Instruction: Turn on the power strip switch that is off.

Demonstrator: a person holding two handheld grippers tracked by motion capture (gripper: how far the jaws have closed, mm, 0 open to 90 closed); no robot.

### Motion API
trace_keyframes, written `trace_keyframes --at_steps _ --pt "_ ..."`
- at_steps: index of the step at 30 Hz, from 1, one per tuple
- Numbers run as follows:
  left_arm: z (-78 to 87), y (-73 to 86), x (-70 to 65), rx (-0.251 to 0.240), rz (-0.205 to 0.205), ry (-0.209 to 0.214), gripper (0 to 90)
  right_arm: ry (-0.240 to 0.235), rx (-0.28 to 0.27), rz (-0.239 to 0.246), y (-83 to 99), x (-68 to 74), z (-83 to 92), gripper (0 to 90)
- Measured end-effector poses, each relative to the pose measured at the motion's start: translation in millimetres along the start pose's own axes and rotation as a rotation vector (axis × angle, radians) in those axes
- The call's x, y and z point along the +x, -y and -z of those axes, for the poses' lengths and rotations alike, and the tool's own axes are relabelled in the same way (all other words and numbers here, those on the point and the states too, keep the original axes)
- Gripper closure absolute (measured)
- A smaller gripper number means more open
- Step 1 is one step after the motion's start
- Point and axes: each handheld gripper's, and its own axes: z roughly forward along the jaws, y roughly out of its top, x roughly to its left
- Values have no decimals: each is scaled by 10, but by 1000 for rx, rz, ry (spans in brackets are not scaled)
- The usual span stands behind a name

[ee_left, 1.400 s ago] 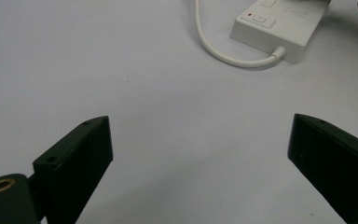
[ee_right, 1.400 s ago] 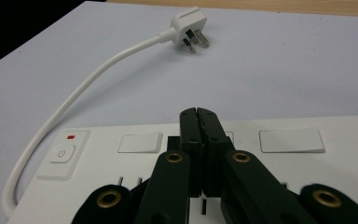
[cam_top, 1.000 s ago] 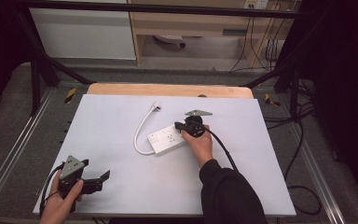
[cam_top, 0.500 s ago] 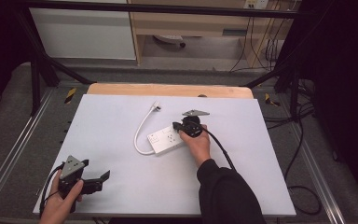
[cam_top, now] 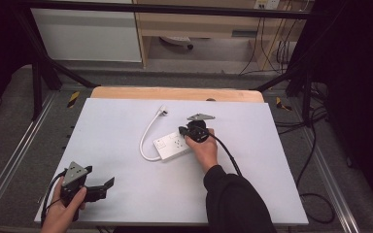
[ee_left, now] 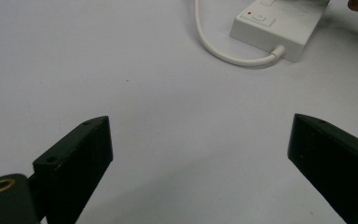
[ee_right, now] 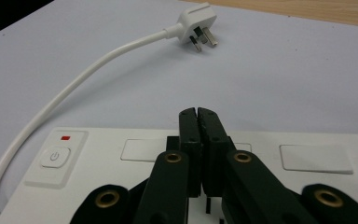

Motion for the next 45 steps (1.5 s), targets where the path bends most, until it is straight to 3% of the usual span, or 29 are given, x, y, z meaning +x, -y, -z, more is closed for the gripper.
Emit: trace_keyframes --at_steps 26,45 --pt "-3 2 -6 1 0 0 65 7 -2 31 43 -22 5 900" --pt "-5 4 -2 5 -2 0 66 -1 -2 15 40 -31 2 900"
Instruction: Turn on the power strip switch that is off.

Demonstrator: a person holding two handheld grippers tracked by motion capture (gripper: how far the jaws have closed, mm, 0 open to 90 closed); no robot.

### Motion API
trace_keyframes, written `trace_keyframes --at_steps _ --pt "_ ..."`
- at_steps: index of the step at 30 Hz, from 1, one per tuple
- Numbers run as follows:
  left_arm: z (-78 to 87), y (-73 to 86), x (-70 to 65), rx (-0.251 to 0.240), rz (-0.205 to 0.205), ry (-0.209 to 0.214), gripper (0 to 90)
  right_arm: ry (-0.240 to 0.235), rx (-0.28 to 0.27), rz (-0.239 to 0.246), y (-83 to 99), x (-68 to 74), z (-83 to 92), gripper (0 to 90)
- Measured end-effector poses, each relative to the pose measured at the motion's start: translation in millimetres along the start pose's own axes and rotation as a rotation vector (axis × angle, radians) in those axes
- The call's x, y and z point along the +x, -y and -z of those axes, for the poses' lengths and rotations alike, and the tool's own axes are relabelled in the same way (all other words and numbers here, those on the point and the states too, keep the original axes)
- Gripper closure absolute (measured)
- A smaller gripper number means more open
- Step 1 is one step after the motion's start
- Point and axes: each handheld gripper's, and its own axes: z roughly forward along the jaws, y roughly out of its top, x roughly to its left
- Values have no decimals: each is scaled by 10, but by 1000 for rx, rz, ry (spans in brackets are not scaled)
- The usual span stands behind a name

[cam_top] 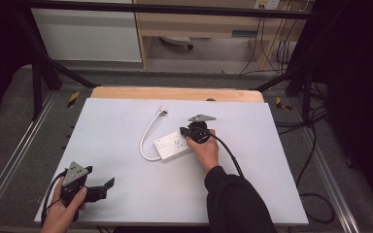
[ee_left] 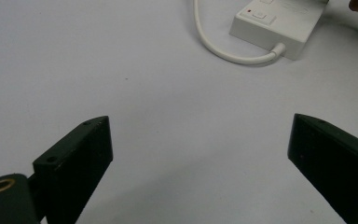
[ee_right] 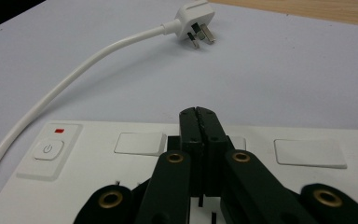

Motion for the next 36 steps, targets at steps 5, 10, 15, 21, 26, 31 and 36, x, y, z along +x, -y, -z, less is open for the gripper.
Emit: trace_keyframes --at_steps 5,10,15,21,26,31,36 --pt "1 1 4 1 0 0 66 -1 6 -5 -20 -24 -6 900" --pt "4 2 12 -1 4 -2 66 8 -14 -7 -38 -25 34 900" --pt "2 3 3 3 -2 0 65 8 -32 3 -83 -11 89 883" --pt "0 4 5 4 0 -2 65 9 -48 4 -124 -32 161 845" --pt "3 3 9 4 0 0 66 13 -60 5 -161 -47 225 821" --pt "12 5 27 -3 13 -14 65 11 -69 4 -194 -52 286 774" --pt "5 5 14 2 7 -7 65 9 -71 11 -224 -54 342 737"
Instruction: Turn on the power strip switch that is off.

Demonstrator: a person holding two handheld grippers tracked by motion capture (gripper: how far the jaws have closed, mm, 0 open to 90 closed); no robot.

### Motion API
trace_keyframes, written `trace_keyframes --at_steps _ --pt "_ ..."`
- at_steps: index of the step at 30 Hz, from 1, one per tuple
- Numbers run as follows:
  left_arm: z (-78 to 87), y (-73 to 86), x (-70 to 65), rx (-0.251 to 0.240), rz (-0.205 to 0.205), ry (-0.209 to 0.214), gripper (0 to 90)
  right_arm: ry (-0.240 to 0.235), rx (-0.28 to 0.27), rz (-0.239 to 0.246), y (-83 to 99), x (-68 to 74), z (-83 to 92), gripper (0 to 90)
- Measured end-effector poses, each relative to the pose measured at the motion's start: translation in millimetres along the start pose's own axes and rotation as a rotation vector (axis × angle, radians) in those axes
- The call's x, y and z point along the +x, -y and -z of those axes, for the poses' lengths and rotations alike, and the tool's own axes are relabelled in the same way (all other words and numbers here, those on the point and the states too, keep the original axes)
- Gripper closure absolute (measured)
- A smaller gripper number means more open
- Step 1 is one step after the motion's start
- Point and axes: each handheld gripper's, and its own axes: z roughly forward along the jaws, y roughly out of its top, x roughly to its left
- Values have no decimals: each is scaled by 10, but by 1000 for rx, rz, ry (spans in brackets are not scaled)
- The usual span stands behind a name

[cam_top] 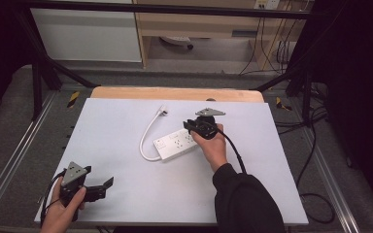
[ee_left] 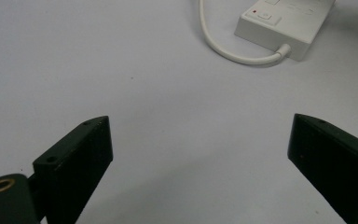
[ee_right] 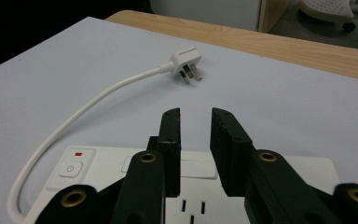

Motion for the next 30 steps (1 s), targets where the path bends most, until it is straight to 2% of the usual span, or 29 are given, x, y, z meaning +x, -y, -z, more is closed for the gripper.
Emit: trace_keyframes --at_steps 4,17,24,30 --pt "-2 1 -3 2 -3 0 65 1 -1 2 -21 -4 35 695" --pt "-1 3 -3 2 -4 0 65 34 -10 -27 -64 -88 109 466" --pt "3 1 1 -1 -2 -4 66 55 -8 -35 -88 -124 160 288" --pt "2 1 -2 1 -3 -5 65 77 6 -29 -99 -162 213 169"
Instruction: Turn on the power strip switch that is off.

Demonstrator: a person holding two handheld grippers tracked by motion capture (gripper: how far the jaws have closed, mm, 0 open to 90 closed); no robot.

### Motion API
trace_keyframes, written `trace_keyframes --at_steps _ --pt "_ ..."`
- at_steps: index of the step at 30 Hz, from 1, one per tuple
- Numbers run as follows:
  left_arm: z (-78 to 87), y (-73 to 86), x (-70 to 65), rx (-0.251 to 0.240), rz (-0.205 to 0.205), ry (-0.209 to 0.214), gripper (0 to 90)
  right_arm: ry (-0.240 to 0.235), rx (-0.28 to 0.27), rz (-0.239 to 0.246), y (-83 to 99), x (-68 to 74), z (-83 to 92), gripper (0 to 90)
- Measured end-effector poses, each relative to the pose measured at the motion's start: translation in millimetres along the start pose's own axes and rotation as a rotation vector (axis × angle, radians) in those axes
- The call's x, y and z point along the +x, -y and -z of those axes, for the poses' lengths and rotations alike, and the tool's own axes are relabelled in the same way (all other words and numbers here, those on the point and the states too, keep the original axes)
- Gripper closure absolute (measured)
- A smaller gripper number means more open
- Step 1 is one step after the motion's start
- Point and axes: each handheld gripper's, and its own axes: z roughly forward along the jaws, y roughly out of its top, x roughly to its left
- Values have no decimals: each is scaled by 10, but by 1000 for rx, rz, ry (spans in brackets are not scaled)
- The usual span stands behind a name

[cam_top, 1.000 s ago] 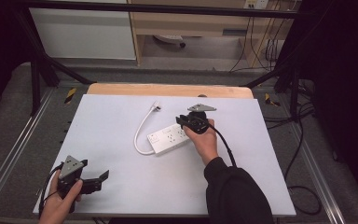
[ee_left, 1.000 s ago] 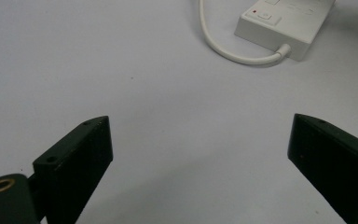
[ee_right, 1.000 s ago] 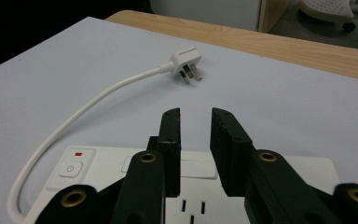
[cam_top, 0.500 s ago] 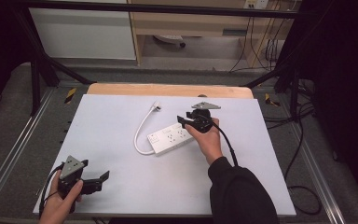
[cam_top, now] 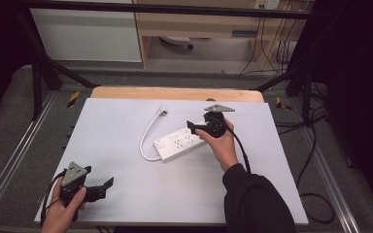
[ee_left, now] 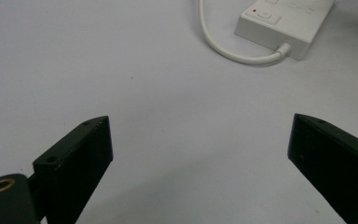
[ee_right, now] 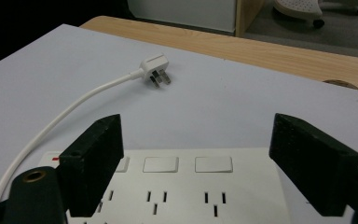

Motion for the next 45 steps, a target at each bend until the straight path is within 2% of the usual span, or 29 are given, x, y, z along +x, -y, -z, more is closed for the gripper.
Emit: trace_keyframes --at_steps 6,9,14,27,45 --pt "1 2 2 1 0 -2 65 29 -11 -13 -22 -38 60 42" --pt "0 3 2 2 -1 -2 66 32 -20 -13 -47 -55 118 25" --pt "1 2 0 2 -2 -3 65 28 -33 -7 -78 -105 233 24" --pt "-2 3 -3 5 -3 -5 65 10 -72 -39 11 -336 558 46" --pt "-3 6 -8 5 -5 -8 66 24 -131 -60 59 -601 1037 57"
